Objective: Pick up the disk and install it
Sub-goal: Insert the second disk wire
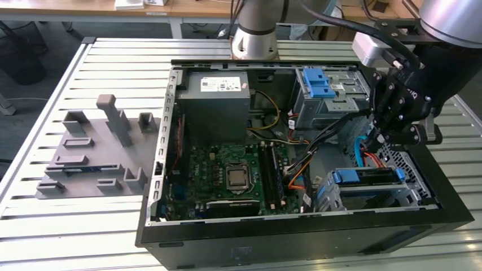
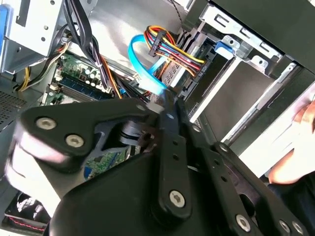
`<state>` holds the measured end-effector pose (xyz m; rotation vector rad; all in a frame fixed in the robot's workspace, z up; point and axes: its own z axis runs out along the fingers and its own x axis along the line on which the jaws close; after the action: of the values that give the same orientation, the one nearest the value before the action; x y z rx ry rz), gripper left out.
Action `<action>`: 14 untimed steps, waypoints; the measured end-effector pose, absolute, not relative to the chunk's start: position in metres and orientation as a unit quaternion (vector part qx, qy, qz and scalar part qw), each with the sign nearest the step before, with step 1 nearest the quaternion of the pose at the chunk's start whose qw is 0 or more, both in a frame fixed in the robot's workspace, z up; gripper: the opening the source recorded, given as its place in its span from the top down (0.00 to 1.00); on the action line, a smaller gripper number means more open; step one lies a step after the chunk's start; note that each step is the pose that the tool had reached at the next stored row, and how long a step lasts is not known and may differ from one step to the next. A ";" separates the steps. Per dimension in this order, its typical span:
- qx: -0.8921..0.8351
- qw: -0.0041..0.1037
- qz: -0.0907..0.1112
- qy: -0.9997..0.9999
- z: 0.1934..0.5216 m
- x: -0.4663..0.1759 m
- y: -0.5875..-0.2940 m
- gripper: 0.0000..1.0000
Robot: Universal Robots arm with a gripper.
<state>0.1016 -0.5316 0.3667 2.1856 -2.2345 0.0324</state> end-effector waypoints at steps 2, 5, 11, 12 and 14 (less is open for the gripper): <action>0.699 0.007 0.009 -0.715 0.365 0.102 -0.532 0.89; 0.699 0.004 0.006 -0.715 0.364 0.102 -0.532 0.89; 0.699 0.005 0.008 -0.715 0.363 0.102 -0.532 0.89; 0.699 0.006 0.009 -0.715 0.363 0.102 -0.532 0.89; 0.699 0.009 0.011 -0.715 0.362 0.102 -0.533 0.89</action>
<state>0.1017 -0.5327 0.3621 2.1847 -2.2334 0.0358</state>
